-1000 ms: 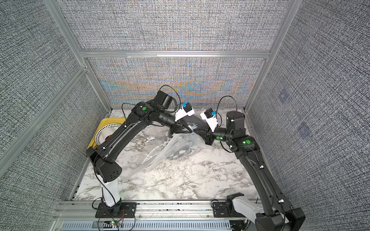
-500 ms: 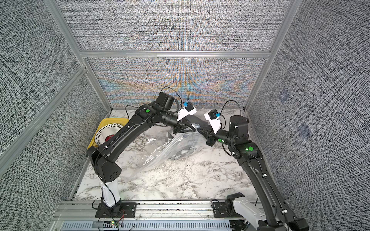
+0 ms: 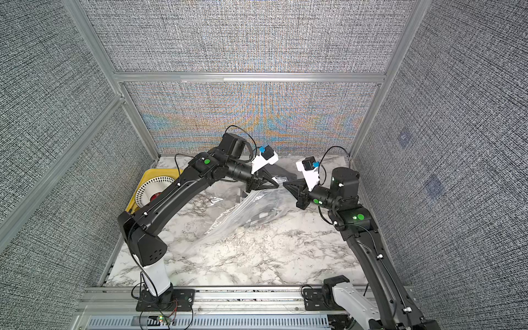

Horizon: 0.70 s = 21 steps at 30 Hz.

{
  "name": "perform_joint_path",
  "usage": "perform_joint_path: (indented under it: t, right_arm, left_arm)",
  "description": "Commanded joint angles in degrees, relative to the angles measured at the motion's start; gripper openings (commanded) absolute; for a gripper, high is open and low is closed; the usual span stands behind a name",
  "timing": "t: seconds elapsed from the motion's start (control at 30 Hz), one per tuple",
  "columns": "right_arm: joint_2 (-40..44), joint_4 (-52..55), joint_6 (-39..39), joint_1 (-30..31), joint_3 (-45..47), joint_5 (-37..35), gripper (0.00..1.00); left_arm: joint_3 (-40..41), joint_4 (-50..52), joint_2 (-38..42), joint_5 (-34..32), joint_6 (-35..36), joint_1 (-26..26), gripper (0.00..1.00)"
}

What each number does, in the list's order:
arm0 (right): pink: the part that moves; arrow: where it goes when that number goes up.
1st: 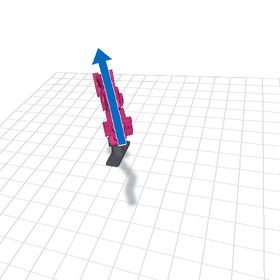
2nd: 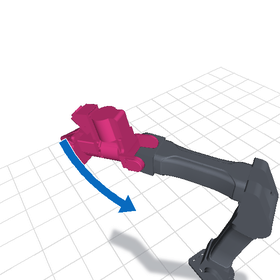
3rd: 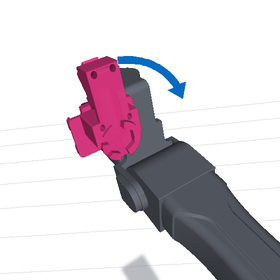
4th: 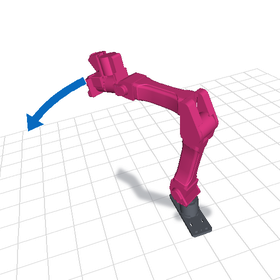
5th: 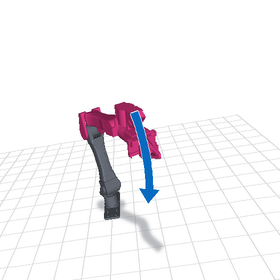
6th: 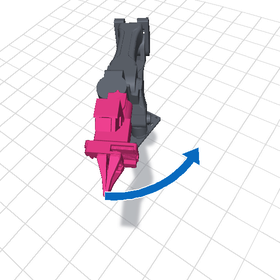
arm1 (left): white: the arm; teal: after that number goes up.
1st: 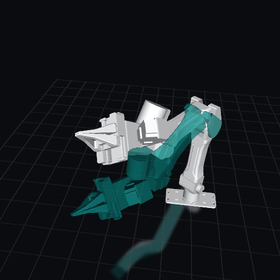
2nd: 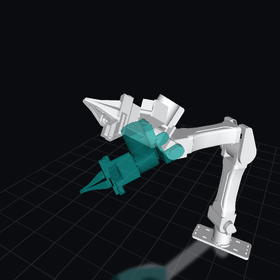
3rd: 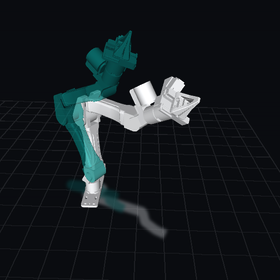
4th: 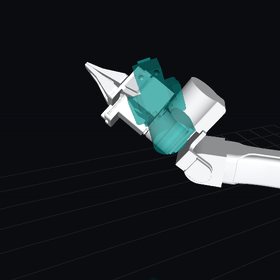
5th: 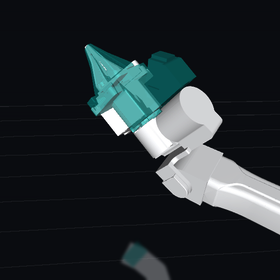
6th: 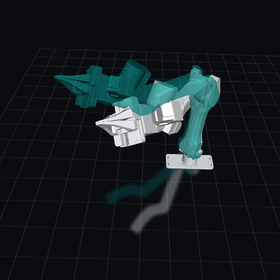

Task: Place the folded shirt into the vacuum bag
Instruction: Close the vacuum bag at the center of the board.

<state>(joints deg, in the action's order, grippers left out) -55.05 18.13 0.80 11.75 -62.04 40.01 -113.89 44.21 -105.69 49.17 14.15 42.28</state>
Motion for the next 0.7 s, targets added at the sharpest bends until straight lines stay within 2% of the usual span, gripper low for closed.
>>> perform_joint_path:
  t: [0.0,0.67]
  right_arm:
    - [1.16,-8.18,1.62,-1.27,-0.1,-7.19,0.0]
    - [3.81,-11.33,4.3,-1.9,1.13,-10.55,0.0]
  left_arm:
    - [1.24,8.62,0.86,-6.43,-0.86,-0.81,0.0]
    - [9.86,5.66,6.06,-8.6,-2.29,-0.89,0.0]
